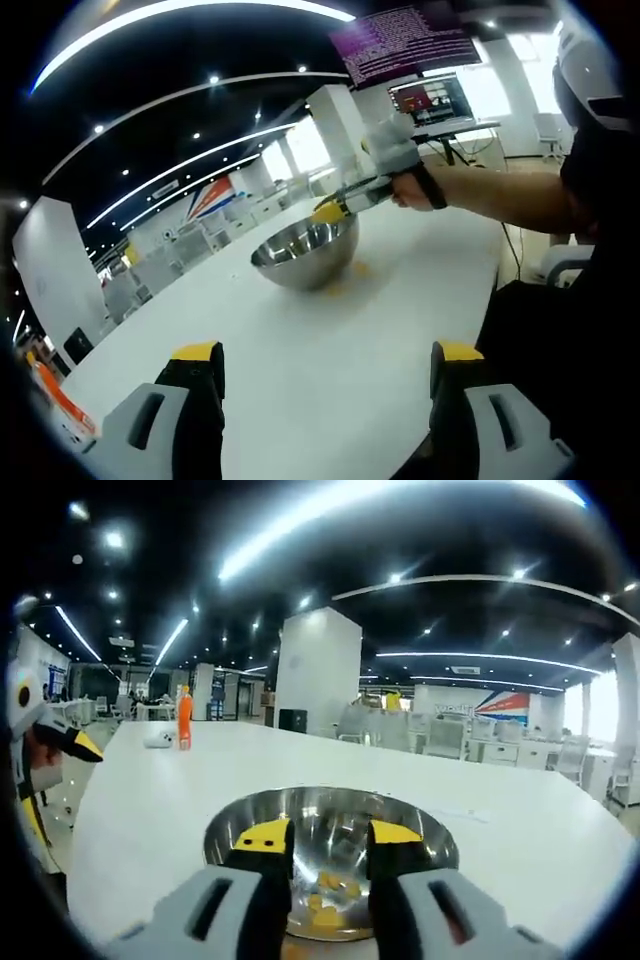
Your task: Pick up the QQ candy scattered on the table and place it into the stainless steel bowl on the table
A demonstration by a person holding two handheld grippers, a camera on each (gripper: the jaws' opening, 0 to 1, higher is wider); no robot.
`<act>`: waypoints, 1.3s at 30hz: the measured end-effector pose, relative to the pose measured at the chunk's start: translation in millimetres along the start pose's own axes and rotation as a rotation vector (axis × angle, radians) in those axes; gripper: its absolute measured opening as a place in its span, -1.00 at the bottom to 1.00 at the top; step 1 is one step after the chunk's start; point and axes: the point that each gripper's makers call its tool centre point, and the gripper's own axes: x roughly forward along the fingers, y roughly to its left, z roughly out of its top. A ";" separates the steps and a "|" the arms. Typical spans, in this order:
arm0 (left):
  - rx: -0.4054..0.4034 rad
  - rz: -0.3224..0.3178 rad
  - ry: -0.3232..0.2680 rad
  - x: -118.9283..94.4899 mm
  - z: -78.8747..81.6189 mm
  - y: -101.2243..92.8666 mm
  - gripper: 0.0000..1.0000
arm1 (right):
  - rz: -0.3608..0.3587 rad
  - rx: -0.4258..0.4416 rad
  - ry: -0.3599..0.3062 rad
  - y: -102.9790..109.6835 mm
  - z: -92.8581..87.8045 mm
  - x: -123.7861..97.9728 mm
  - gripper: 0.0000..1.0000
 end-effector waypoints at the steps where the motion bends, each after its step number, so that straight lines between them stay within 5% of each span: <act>1: 0.000 0.000 0.000 -0.1 -0.1 -0.2 0.71 | -0.003 0.000 0.001 -0.4 0.2 -0.3 -0.45; 22: -0.001 0.002 -0.001 -1.0 0.7 -0.7 0.71 | -0.044 -0.016 -0.031 -16.6 15.7 -13.8 -0.45; 32: 0.001 -0.001 -0.004 0.6 2.7 -1.3 0.71 | -0.067 -0.056 -0.124 -19.7 61.6 -32.3 -0.45; 39: -0.001 0.001 -0.006 1.0 3.4 -0.5 0.71 | -0.038 -0.081 -0.214 -1.9 102.0 -49.1 -0.45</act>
